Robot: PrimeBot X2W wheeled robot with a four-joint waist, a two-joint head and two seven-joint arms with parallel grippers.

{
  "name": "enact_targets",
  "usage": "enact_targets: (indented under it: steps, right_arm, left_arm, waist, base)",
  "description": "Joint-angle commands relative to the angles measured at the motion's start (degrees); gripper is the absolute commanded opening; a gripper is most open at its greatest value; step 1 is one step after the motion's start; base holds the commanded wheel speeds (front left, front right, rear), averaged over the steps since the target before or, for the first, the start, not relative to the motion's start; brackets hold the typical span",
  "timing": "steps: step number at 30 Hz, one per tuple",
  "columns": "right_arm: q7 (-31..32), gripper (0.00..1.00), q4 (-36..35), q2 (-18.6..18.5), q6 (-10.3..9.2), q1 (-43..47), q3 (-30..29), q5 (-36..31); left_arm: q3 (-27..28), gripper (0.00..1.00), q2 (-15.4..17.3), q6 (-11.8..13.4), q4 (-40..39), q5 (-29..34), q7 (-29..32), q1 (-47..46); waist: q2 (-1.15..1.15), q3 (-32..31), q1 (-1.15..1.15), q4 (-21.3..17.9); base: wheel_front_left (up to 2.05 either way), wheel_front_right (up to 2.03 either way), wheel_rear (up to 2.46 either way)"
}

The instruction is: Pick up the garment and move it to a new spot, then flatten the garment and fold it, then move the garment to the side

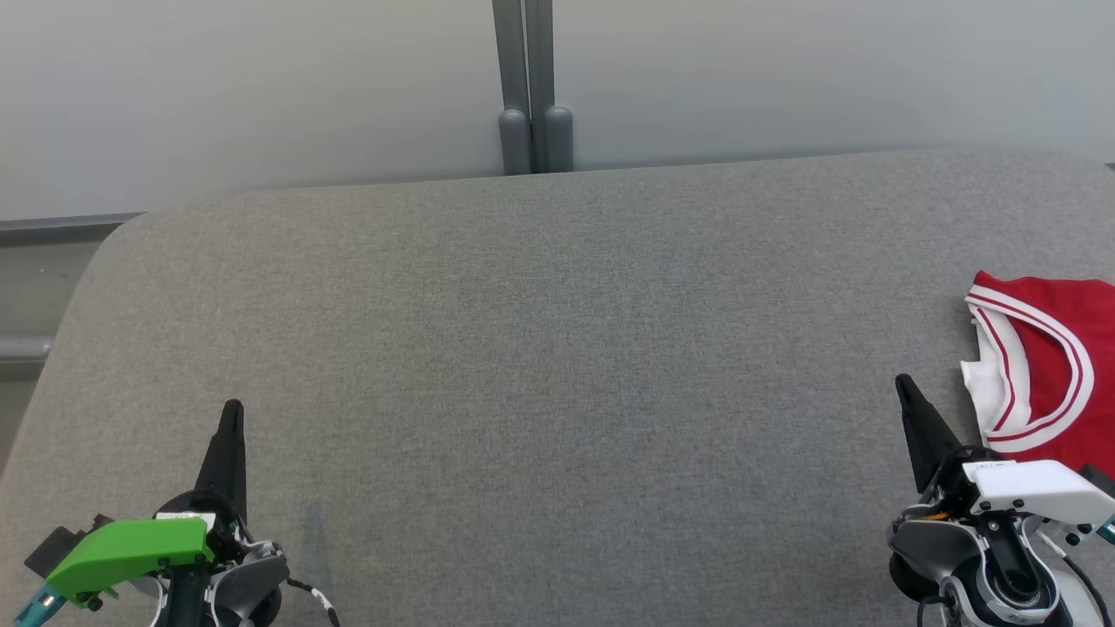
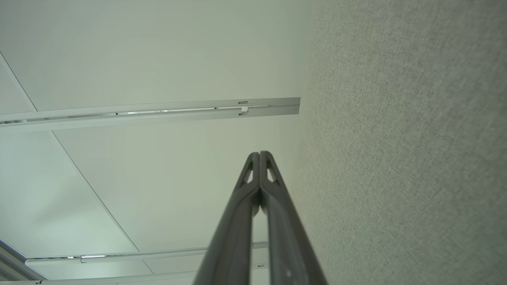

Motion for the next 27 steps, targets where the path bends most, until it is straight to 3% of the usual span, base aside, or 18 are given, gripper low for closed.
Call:
enact_targets:
  steps: [1,27]
  right_arm:
    - [0.2,0.0,-0.33,-0.24,0.04,0.53,-0.09,0.4]
    - [0.2,0.0,-0.33,-0.24,0.04,0.53,-0.09,0.4]
  left_arm:
    - [0.13,0.0,0.38,-0.3,-0.12,-0.02,0.18,-0.63]
    - [0.13,0.0,0.38,-0.3,-0.12,-0.02,0.17,-0.63]
  waist:
    - [0.0,0.0,0.0,0.0]
    - [0.0,0.0,0.0,0.0]
  base:
    - [0.0,0.0,0.0]
    - [0.0,0.0,0.0]
